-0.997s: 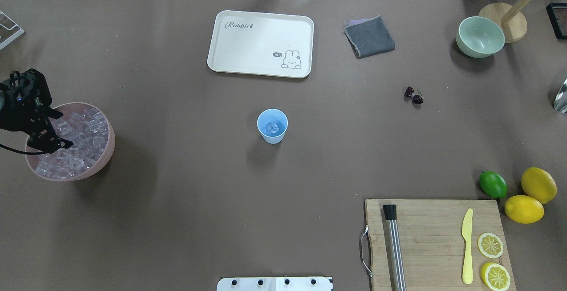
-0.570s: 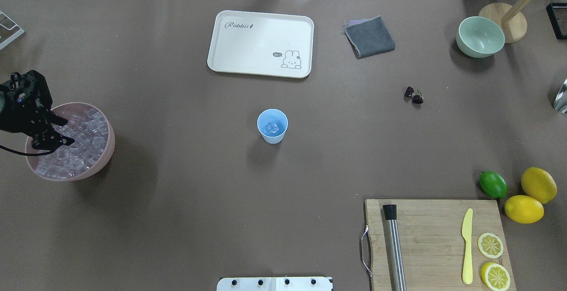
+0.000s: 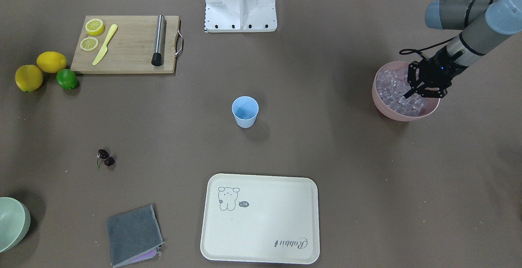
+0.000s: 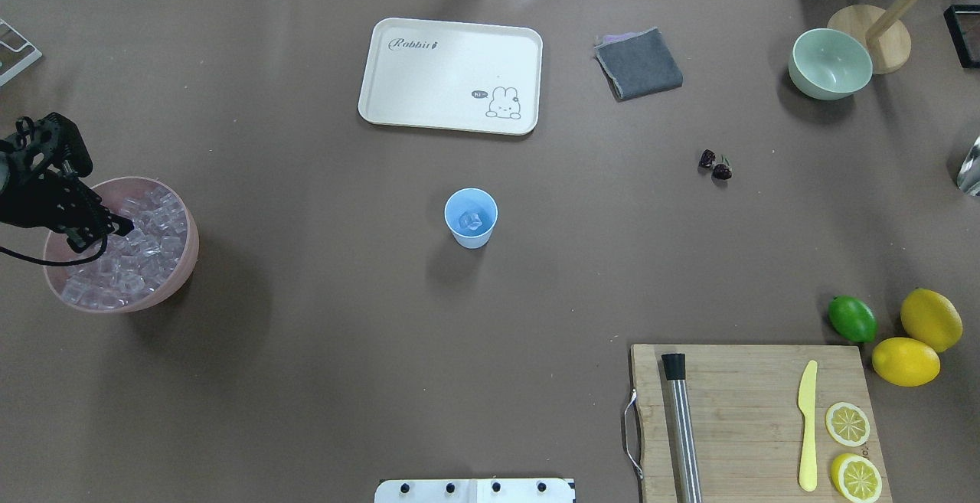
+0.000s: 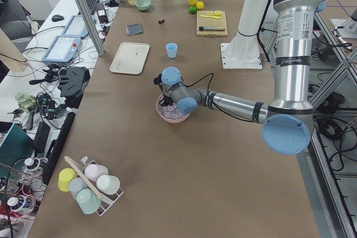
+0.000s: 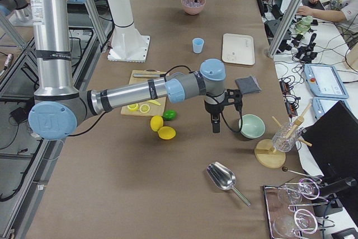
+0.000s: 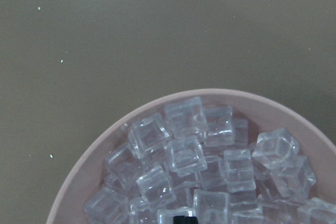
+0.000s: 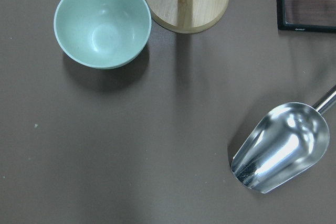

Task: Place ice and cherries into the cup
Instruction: 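Lower the left gripper into the pink bowl and grasp another ice cube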

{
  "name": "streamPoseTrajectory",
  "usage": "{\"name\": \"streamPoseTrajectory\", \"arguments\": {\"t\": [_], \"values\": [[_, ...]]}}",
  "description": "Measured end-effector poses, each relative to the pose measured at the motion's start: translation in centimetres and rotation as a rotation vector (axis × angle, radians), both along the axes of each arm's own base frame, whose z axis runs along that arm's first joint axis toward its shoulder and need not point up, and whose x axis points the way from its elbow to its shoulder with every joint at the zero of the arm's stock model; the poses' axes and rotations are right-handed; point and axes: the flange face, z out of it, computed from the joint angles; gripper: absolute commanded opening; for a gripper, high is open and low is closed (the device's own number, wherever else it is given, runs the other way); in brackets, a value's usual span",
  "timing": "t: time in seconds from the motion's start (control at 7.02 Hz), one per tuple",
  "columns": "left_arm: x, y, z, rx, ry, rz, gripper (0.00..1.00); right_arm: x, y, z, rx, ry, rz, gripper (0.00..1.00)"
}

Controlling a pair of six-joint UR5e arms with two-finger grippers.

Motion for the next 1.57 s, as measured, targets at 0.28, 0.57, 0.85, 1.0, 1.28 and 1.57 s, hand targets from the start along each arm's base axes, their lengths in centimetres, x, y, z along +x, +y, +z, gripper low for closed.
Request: {"name": "streamPoseTrajectory", "arguments": {"t": [0.28, 0.57, 0.85, 1.0, 1.28, 1.57], "values": [[-0.6, 0.2, -0.8, -0.005, 0.027, 0.013, 0.48, 0.0, 0.1, 0.2, -0.003, 0.001, 0.000, 1.00], [-0.8, -0.2, -1.7, -0.008, 0.046, 0.008, 0.96, 0.0, 0.3, 0.6, -0.013, 0.001, 0.000, 1.00], [-0.6, -0.7, -2.2, -0.020, 0.050, -0.013, 0.97, 0.0, 0.2, 0.8, -0.017, 0.000, -0.001, 1.00], [-0.5, -0.8, -1.9, -0.019, 0.038, -0.027, 0.97, 0.0, 0.1, 0.8, -0.018, 0.000, -0.001, 1.00], [-0.3, -0.7, -1.1, -0.019, 0.020, -0.040, 0.97, -0.1, -0.1, 1.1, -0.021, 0.002, -0.003, 1.00], [-0.1, -0.6, -0.5, -0.024, 0.011, -0.036, 0.97, -0.2, -0.2, 1.3, -0.014, 0.001, -0.004, 1.00]]}}
